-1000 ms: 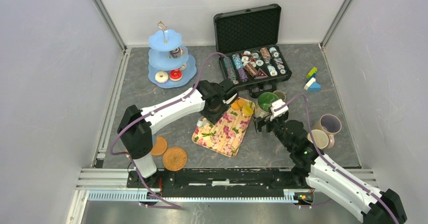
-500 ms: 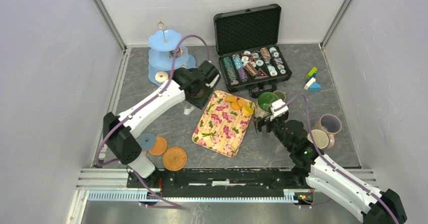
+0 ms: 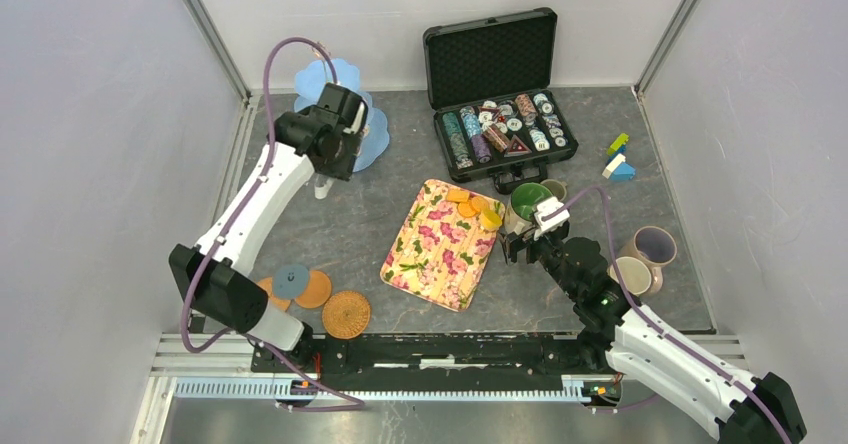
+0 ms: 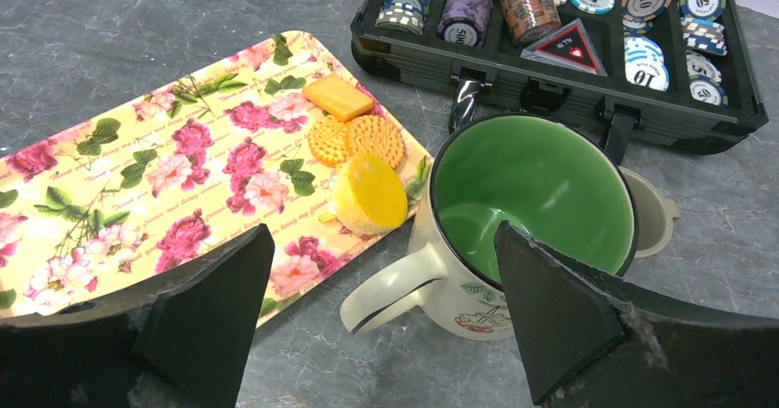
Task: Serve the afternoon tea
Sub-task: Place the desert on the desert table.
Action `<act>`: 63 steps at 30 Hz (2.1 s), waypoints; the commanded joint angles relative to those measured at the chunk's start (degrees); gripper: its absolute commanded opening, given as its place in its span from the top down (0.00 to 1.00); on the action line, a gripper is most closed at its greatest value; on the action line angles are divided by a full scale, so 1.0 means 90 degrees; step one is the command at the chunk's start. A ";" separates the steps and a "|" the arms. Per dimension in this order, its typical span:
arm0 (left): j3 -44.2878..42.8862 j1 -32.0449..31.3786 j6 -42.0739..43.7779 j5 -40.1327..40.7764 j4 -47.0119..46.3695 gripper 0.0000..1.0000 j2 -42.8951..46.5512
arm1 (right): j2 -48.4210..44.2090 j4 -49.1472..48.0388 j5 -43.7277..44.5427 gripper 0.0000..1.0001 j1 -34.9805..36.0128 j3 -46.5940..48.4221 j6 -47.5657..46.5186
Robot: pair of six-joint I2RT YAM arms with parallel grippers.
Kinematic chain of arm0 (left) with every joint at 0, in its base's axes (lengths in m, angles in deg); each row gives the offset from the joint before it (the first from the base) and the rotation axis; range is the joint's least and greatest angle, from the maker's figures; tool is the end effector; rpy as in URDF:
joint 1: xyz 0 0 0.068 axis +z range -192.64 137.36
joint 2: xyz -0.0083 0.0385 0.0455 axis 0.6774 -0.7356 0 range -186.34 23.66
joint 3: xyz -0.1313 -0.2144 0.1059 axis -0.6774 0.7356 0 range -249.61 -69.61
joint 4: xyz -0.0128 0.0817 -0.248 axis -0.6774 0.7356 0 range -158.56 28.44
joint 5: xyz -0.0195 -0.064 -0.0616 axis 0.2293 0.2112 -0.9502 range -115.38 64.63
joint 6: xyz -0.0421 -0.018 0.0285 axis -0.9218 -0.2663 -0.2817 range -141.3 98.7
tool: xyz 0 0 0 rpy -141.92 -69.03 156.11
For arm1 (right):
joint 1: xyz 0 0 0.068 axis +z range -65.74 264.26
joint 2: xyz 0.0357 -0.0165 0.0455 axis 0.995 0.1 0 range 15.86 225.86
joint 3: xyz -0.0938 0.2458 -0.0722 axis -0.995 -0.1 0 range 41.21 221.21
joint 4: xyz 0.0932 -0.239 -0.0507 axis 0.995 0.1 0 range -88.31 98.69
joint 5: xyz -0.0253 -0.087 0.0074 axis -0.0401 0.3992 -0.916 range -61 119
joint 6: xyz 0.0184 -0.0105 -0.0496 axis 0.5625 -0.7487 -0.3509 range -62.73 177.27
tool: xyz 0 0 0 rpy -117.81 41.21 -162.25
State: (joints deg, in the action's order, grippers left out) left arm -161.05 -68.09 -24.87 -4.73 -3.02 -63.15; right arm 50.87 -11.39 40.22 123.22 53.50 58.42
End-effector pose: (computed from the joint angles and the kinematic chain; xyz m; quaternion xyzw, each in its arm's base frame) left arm 0.2734 -0.1161 0.3629 0.1366 0.9435 0.1061 0.2826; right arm 0.1290 0.0955 0.2074 -0.1867 0.7398 0.1500 0.6288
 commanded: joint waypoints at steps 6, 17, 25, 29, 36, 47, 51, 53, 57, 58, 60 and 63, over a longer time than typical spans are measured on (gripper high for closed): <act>-0.0372 0.0695 0.0387 0.0461 -0.1188 0.75 -0.0232 | 0.0057 -0.0241 -0.0085 0.02 0.0027 0.0104 0.0043; -0.0908 0.0854 0.0500 0.0646 -0.1405 0.75 -0.1152 | 0.0144 -0.0254 0.0001 0.02 0.0027 0.0113 0.0014; -0.0681 0.1029 0.0544 0.0760 -0.1801 0.75 -0.1412 | 0.0307 -0.0196 0.0091 0.02 0.0027 0.0160 -0.0048; -0.0276 0.1219 0.0494 0.0683 -0.2219 0.75 -0.1234 | 0.0344 -0.0190 0.0089 0.02 0.0018 0.0167 -0.0058; 0.0044 0.1557 0.0464 0.0301 -0.2546 0.73 -0.1152 | 0.0402 -0.0218 0.0045 0.02 0.0022 0.0158 -0.0058; 0.0142 0.2043 0.0221 -0.0620 -0.3096 0.70 -0.1080 | 0.0407 -0.0227 -0.0010 0.02 0.0020 0.0153 -0.0012; 0.0147 0.2065 0.0211 -0.0787 -0.3171 0.66 -0.1137 | 0.0370 -0.0221 -0.0011 0.02 0.0034 0.0152 -0.0021; 0.0159 0.2066 0.0221 -0.0798 -0.3161 0.65 -0.1158 | 0.0365 -0.0220 0.0000 0.02 0.0027 0.0149 -0.0021; 0.0127 0.2066 0.0134 -0.0848 -0.3074 0.63 -0.1071 | 0.0361 -0.0215 0.0023 0.02 0.0027 0.0156 -0.0011; 0.0170 0.2066 0.0119 -0.0848 -0.3078 0.62 -0.0978 | 0.0361 -0.0231 0.0021 0.02 0.0027 0.0141 -0.0013; 0.0283 0.2066 0.0069 -0.0780 -0.3102 0.59 -0.0799 | 0.0386 -0.0267 -0.0014 0.02 0.0027 0.0130 -0.0001; 0.0345 0.2066 -0.0010 -0.0650 -0.3077 0.57 -0.0616 | 0.0442 -0.0263 -0.0052 0.02 0.0027 0.0159 0.0004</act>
State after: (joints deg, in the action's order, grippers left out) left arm -158.21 -49.67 -22.34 -10.94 -28.38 -74.40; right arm 54.67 -11.52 40.03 123.22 53.50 58.46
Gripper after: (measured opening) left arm 0.509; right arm 0.978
